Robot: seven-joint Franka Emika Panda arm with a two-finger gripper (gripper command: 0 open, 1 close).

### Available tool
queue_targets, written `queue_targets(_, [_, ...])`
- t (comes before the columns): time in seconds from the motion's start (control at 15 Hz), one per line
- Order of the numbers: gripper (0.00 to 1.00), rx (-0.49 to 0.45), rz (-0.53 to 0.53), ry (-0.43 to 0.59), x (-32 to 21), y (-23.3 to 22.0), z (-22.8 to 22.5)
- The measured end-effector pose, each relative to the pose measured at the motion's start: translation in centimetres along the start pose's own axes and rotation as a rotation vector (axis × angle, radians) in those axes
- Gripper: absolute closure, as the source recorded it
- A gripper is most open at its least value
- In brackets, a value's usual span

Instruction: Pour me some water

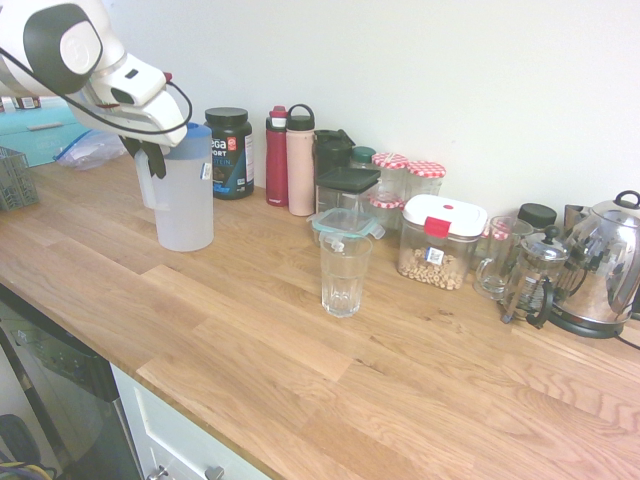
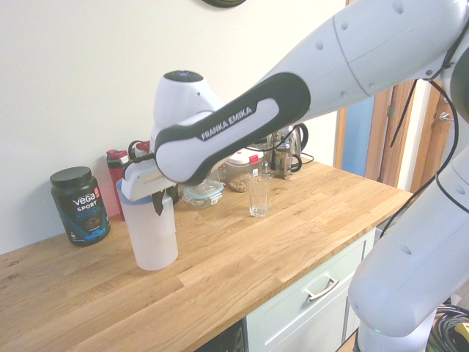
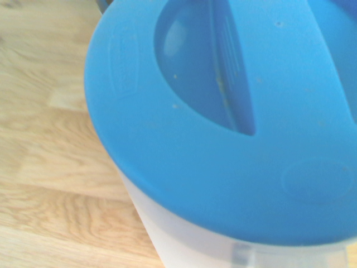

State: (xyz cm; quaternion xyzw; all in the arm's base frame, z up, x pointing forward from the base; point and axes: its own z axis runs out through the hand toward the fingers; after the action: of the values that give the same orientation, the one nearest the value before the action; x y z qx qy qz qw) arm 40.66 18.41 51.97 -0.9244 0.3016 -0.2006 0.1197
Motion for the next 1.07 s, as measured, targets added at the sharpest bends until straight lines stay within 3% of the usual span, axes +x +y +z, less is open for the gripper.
queue_targets(0.2, [1.0,0.027,-0.066,-0.03,3.8,1.6,-5.8])
queue_targets(0.53, [1.0,0.067,-0.326,-0.169,13.8,8.6,-14.4])
queue_targets(0.8, [1.0,0.156,-0.492,-0.287,23.2,15.7,-17.0])
queue_targets(1.07, [1.0,0.228,-0.668,-0.327,29.3,20.6,-19.0])
